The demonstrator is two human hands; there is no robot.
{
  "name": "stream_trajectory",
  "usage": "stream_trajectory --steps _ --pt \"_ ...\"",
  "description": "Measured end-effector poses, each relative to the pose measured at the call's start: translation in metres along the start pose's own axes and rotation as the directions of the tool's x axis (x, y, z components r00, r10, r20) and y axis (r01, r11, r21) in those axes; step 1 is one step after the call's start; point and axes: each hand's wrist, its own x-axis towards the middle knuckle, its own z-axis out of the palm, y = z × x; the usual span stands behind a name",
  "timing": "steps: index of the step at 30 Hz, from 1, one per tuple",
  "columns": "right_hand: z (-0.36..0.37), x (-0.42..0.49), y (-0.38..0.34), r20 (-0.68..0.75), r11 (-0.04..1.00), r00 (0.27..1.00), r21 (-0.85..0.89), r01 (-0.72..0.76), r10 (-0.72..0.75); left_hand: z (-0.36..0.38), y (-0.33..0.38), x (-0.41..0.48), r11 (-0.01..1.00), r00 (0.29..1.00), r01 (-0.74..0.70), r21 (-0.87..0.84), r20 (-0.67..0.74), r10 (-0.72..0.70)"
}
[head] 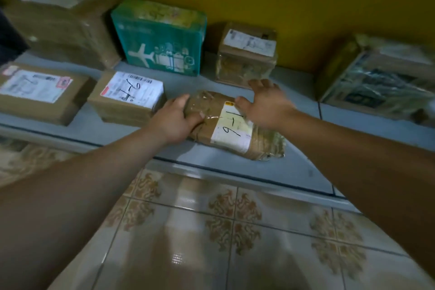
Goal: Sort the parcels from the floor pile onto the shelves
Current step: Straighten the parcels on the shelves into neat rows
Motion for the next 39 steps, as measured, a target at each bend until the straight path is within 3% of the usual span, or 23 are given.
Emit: stream_trajectory --steps 6,10,17,27,39 --pt "0.001 -0.034 -0.003 0.05 0.979 0.983 0.096 -0.182 0.178 0.001 0.008 -0.02 0.985 0.998 -0.023 -0.173 0.047 0.032" --pt "0.014 -0.038 0.004 0.083 0.975 0.977 0.095 -0.202 0.195 0.01 0.01 -0.026 0.969 1.0 0.003 -0.248 0.03 0.005" --pt "0.019 -0.044 0.014 0.109 0.95 0.978 0.24 -0.2 0.178 0.023 0.014 -0.033 0.935 0.997 0.036 -0.352 -0.052 -0.058" --pt "0.028 -0.055 0.041 0.111 0.851 0.965 0.456 -0.262 0.238 0.029 0.023 -0.038 0.936 0.991 0.052 -0.347 -0.099 -0.092" --pt "0.027 -0.062 0.051 0.068 0.92 0.97 0.308 -0.243 0.233 0.029 0.029 -0.038 0.975 1.0 0.005 -0.224 -0.015 -0.009"
